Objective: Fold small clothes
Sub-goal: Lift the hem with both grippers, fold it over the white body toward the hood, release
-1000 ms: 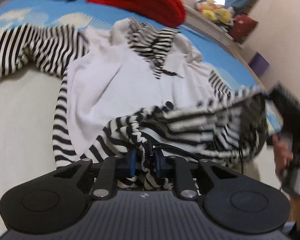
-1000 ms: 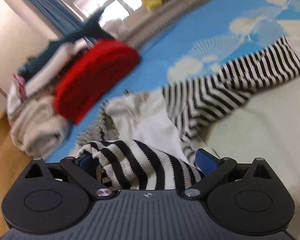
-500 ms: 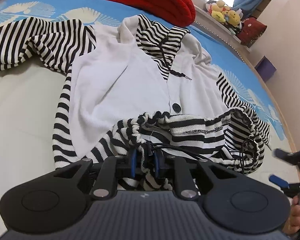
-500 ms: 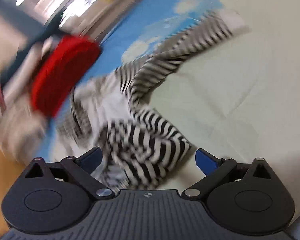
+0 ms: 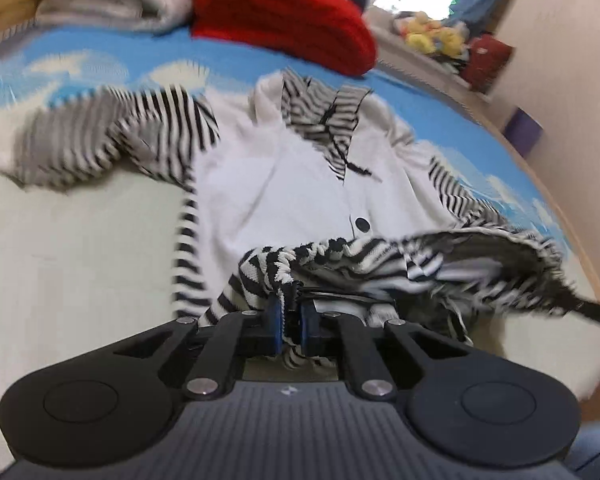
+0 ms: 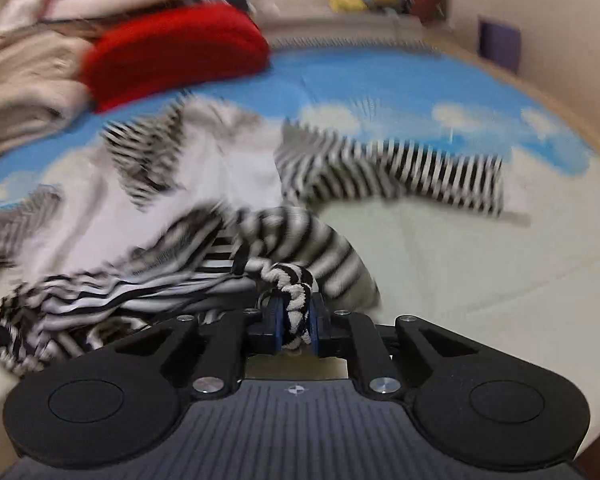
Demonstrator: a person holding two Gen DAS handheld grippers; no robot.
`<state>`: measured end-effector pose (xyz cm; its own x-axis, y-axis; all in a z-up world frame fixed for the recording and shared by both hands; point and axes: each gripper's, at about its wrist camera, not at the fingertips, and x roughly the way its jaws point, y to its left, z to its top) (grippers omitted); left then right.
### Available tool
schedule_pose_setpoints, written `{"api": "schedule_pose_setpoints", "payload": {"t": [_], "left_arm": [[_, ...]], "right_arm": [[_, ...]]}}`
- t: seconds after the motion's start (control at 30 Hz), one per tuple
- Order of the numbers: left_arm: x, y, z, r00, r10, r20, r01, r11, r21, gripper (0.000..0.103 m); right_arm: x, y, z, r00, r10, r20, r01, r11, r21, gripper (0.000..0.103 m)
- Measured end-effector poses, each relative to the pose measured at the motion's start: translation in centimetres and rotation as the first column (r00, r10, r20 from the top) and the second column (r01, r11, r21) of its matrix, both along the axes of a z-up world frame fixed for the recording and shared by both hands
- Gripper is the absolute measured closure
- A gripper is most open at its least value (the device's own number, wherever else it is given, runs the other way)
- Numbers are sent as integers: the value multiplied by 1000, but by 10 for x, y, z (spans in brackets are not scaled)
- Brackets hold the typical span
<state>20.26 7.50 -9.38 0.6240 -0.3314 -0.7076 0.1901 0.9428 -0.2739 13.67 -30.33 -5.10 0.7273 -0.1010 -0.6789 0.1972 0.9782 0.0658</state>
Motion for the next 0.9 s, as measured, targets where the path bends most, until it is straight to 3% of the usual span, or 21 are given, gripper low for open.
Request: {"api": "schedule_pose_setpoints", "payload": {"t": [0.1, 0.2, 0.23, 0.3, 0.37, 0.4, 0.43, 0.47, 0.5, 0.53, 0.57, 0.63, 0.7, 0.77, 0.87, 0.9], "left_arm": [[-45, 14, -3, 997, -79, -22, 81, 993, 86, 95], [-77, 10, -41, 986, -117, -115, 139, 968, 208, 94], [-81, 11, -53, 982, -104, -156, 136, 968, 209, 94], [-86, 16, -60, 981, -84, -177, 114, 978, 173, 94], [-84, 22, -54, 983, -47, -177, 73, 988, 138, 87], [-83, 28, -53, 983, -26, -184, 47, 993, 109, 82], [-85, 36, -50, 982, -18, -186, 32, 997, 73, 71], [-90, 45, -47, 983, -31, -181, 38, 999, 35, 66], [-96, 52, -41, 984, -53, -168, 53, 999, -3, 54], [-103, 59, -31, 987, -77, -141, 72, 997, -42, 43], [-109, 65, -23, 990, -88, -112, 81, 994, -69, 39], [-118, 77, -3, 996, -75, -43, 70, 991, -118, 20], [-104, 76, 8, 999, -38, -21, 35, 990, -137, 19], [-78, 63, 7, 999, -6, -48, -1, 990, -144, 19], [-41, 40, -13, 988, 62, -141, -75, 994, -85, 20], [-29, 30, -23, 980, 76, -183, -80, 997, -14, 27]], "right_arm": [[-47, 1, -1, 990, 117, -82, -119, 993, -14, 91], [-74, 21, -46, 954, 179, -239, -202, 976, -75, 91], [-77, 23, -63, 942, 180, -285, -207, 976, -69, 90], [-79, 20, -82, 937, 149, -316, -168, 985, -32, 90], [-83, 19, -80, 940, 142, -311, -156, 987, -23, 87], [-84, 17, -79, 930, 145, -339, -158, 987, -11, 77], [-84, 16, -79, 913, 147, -382, -161, 987, -5, 65], [-88, 16, -77, 898, 145, -416, -163, 987, -8, 60], [-93, 12, -71, 896, 142, -421, -160, 987, -9, 50], [-99, 8, -63, 900, 145, -412, -160, 987, 0, 42], [-105, 2, -54, 907, 154, -391, -154, 988, 31, 40], [-113, -13, -33, 934, 168, -316, -128, 981, 144, 39], [-107, -24, -17, 966, 136, -220, -83, 969, 233, 39], [-87, -26, -7, 987, 114, -115, -75, 952, 296, 40], [-55, 0, -11, 985, 161, -59, -140, 954, 265, 52], [-46, 14, -16, 974, 211, -76, -192, 960, 203, 73]]}}
